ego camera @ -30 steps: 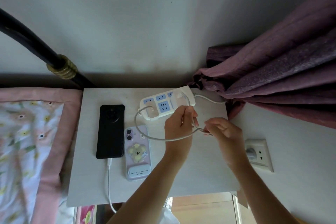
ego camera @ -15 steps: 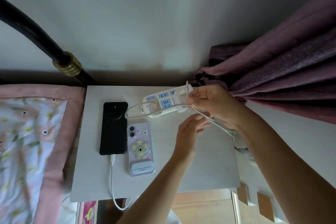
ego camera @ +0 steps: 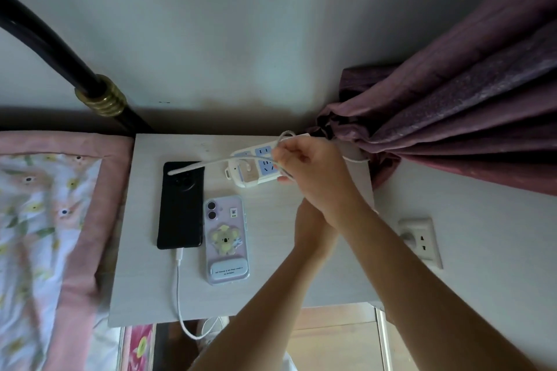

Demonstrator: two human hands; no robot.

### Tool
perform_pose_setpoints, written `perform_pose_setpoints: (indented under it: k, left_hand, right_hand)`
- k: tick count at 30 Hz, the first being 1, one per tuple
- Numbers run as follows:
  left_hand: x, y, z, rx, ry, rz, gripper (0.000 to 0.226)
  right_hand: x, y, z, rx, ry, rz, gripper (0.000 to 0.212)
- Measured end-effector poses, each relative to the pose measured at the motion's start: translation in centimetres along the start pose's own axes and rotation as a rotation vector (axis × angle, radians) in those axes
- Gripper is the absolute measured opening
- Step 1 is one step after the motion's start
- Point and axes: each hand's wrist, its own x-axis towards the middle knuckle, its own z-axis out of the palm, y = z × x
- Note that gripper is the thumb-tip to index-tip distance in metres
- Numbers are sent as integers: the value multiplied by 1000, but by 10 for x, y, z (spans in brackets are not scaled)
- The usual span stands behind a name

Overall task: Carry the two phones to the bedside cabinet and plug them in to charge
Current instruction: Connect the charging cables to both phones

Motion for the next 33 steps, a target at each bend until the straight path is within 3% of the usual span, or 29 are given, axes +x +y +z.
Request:
perform_pose_setpoints:
  k: [4,8,11,13,16,19,22,24,26,28,30,31,33]
  left_hand:
    - [8,-12,-16,-67,104,-5,22]
    - [14,-13,-30,-149,177,-21,27]
    - [17,-7,-28,-210,235,-28,30]
    - [20,-8,-31,-246,312,-19,31]
    - [21,-24,-40,-229,323,-67,29]
    - [16,-44,-48,-159,221,-176,29]
    - [10,-63,-51,-216,168,-297,32]
    - [0,-71,-53,-178,252,-332,61]
    - [-18,-64,-53,-253,332,-310,63]
    - [-40,-50,-50,-405,85,-242,56]
    - [-61,-38,-44,-508,-396,-227,63]
    - [-66,-37,-44,-526,-533,-206,63]
    - [-65,-35,-53,-514,-515,-233,46]
  right_hand:
    - [-4,48,-40,-392,123,-97,16]
    - [-33,115,-105,-840,-111,285,35]
    - [-49,134,-119,-867,-3,270,22]
    - [-50,126,-115,-682,134,209,27]
    - [-45,90,-96,-63,287,269,20]
    - [-34,49,-76,574,173,463,21]
    - [-21,28,-59,906,-24,617,13]
    - [-14,33,-51,1036,-47,621,36]
    - [-8,42,-46,1196,-36,607,58]
    - [-4,48,-39,1288,-2,582,53]
    - [4,53,-32,1242,135,577,17]
    - [7,54,-29,1222,194,561,9]
    - [15,59,-30,1183,287,531,19]
